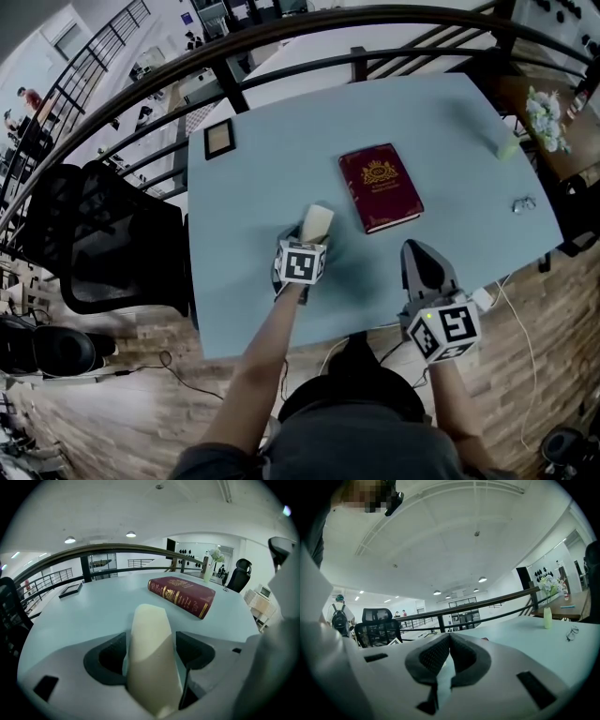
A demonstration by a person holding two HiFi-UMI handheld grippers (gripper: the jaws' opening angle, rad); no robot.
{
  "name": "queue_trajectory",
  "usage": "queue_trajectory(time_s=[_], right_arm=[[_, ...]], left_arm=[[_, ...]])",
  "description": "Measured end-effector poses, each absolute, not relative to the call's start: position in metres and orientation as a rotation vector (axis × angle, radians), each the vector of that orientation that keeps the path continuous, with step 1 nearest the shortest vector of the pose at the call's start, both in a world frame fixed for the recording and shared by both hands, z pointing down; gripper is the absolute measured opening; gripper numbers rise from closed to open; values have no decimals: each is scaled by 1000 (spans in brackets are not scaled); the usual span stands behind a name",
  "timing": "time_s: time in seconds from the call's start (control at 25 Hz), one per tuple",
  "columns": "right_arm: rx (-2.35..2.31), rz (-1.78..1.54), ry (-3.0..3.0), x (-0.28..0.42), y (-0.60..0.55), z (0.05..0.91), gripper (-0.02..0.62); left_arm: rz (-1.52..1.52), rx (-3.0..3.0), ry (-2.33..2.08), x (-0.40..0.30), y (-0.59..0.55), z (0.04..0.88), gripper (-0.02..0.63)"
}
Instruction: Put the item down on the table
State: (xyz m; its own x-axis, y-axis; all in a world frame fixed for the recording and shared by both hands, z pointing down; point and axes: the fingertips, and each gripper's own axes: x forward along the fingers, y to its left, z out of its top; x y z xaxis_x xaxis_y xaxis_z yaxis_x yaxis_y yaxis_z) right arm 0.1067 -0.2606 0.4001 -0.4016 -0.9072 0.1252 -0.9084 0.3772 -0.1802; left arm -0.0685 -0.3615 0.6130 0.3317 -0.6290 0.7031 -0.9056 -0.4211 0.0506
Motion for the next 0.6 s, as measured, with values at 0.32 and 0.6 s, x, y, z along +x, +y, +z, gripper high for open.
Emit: queue_trajectory(time_s=[0.32, 0.6], right_arm=[[1710, 336, -2614, 104, -263, 399, 3], [1688, 309, -2628, 96, -265, 393, 3]], left_arm=[[709, 2244, -1426, -75, -360, 572, 319], [604, 2311, -1500, -89, -351, 534, 278]])
